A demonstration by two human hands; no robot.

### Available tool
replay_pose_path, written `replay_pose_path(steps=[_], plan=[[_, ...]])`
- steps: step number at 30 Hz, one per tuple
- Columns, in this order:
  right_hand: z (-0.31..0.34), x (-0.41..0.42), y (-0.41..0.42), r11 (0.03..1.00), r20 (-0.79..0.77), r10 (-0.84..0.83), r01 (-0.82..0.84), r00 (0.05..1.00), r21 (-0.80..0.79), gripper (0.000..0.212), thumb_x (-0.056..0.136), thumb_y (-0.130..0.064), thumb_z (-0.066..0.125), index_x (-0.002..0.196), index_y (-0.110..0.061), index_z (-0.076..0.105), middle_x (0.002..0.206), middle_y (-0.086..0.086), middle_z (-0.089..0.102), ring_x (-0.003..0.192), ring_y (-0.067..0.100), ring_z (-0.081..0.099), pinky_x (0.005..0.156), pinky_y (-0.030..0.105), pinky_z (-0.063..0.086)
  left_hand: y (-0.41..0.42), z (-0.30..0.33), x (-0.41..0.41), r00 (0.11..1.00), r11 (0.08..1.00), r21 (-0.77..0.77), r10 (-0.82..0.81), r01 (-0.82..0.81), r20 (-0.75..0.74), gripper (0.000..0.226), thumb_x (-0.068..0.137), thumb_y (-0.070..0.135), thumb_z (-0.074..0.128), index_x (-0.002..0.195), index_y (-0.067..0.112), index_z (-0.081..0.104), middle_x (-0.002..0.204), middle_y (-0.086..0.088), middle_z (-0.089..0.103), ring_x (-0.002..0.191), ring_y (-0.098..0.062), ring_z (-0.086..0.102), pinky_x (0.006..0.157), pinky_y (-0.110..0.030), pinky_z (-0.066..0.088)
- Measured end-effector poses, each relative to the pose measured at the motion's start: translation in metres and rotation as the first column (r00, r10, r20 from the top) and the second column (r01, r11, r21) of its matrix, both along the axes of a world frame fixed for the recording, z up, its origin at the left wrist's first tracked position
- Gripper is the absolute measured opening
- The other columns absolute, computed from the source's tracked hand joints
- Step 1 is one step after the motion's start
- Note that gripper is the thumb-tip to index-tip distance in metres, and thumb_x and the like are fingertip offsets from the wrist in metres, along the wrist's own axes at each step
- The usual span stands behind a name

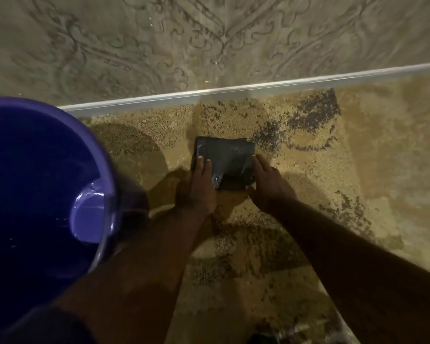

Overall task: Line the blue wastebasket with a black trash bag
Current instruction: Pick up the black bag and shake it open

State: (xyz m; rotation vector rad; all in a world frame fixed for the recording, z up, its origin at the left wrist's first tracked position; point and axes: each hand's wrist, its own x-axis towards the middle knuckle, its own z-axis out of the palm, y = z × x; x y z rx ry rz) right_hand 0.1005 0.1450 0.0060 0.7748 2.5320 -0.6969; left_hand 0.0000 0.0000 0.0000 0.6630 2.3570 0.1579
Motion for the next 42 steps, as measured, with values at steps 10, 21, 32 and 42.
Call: replay_pose_path(steps=[10,21,32,42], plan=[[-0.045,-0.059,0.025,0.997,-0.028,-0.073,0.074,0.997,0.033,0.066,0.091,-0.031,0.061,0.148,-0.017,0.030,0.156,0.006,0.030,0.136,0.034,0.036,0.106,0.054,0.042,0.018,-0.039,-0.013,0.973,0.970,-0.086,-0.230,0.229,0.000,0.065,0.102,0.030,0.038,0.156,0.024,0.002,0.165,0.000,-0.006,0.150,-0.033,0.004,0.118,-0.050,0.017],[-0.042,-0.075,0.037,0.978,-0.125,-0.165,0.179,0.978,0.105,0.040,0.085,-0.024,0.070,0.121,-0.013,0.057,0.124,0.013,0.056,0.115,0.032,0.054,0.096,0.048,0.050,0.019,-0.049,-0.029,0.971,0.966,-0.103,-0.238,0.237,0.002,0.070,0.098,0.040,0.046,0.155,0.030,0.007,0.165,0.002,-0.003,0.149,-0.035,0.011,0.118,-0.050,0.015],[0.031,-0.044,-0.010,0.967,-0.371,-0.255,0.236,0.893,-0.097,0.019,0.093,-0.019,0.060,0.108,-0.013,0.069,0.100,0.007,0.073,0.085,0.020,0.068,0.074,0.039,0.059,0.027,0.035,0.004,0.883,0.804,0.370,0.449,-0.466,0.137,0.052,0.100,0.053,0.029,0.106,0.014,0.063,0.103,-0.007,0.062,0.095,-0.026,0.061,0.080,-0.036,0.049],[0.175,-0.023,-0.082,0.992,-0.555,-0.123,0.097,0.823,-0.077,0.016,0.088,-0.015,0.062,0.100,-0.016,0.073,0.081,0.003,0.072,0.062,0.013,0.059,0.054,0.021,0.036,0.016,0.184,-0.009,0.578,0.496,0.296,0.705,-0.816,0.412,0.034,0.091,0.021,0.064,0.115,-0.003,0.065,0.111,-0.018,0.068,0.105,-0.036,0.064,0.089,-0.042,0.053]])
